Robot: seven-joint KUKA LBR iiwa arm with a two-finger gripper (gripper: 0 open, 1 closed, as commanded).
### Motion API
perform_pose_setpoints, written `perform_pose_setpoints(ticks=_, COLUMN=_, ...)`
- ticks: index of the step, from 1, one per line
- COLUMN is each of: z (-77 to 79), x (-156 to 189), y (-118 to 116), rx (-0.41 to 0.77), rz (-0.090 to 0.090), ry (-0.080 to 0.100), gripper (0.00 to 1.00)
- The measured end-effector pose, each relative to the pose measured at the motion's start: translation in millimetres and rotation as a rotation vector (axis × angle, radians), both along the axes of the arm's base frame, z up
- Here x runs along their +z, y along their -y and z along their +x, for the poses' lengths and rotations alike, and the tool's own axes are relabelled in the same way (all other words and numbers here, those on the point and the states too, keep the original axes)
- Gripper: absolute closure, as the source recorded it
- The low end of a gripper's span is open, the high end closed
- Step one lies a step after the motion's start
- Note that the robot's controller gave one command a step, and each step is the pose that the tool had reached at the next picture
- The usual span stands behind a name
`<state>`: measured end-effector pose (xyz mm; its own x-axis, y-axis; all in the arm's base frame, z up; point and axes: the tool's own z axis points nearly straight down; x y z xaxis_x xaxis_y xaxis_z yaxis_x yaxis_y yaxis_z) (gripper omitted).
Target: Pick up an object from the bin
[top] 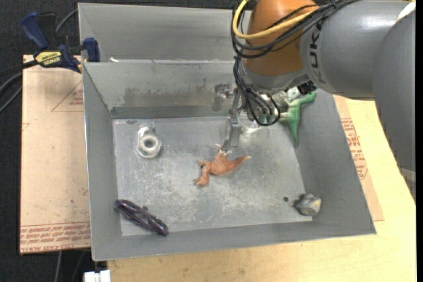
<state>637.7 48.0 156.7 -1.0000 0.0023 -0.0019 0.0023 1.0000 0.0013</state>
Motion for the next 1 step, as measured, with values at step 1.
perform_pose_setpoints(ticks=1, z=0.0, x=0.0, y=0.0, rx=0.0, rz=0.0, ry=0.0, gripper=0.0)
